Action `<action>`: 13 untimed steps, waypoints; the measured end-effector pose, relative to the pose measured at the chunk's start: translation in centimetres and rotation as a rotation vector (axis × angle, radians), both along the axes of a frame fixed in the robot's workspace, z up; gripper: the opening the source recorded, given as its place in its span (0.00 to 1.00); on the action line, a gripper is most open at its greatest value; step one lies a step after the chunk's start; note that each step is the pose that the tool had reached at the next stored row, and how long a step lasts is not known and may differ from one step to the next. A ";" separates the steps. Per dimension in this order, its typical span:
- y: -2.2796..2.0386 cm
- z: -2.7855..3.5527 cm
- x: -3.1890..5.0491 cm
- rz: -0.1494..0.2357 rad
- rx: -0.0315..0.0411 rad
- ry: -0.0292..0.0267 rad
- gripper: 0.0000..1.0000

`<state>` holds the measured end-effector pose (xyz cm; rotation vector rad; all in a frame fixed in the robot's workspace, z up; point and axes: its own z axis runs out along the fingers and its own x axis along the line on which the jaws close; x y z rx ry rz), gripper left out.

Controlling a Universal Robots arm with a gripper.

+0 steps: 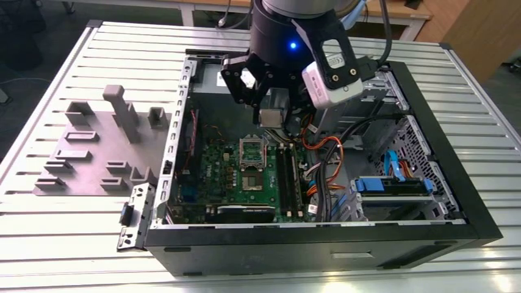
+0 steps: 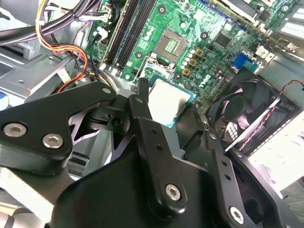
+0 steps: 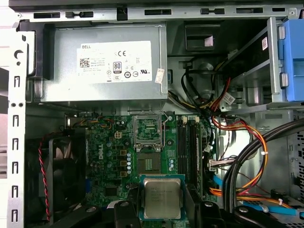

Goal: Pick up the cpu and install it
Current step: 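Place the cpu into insertion slot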

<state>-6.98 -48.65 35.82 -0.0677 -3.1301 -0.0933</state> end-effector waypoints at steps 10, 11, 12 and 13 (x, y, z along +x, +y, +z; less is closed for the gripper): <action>0.00 -0.46 0.00 0.000 0.0001 0.0000 0.47; 0.00 -0.57 0.00 0.000 0.0000 0.0000 0.47; 0.00 -0.67 0.00 0.000 0.0001 0.0000 0.47; 0.00 -0.78 0.00 0.000 0.0000 0.0000 0.47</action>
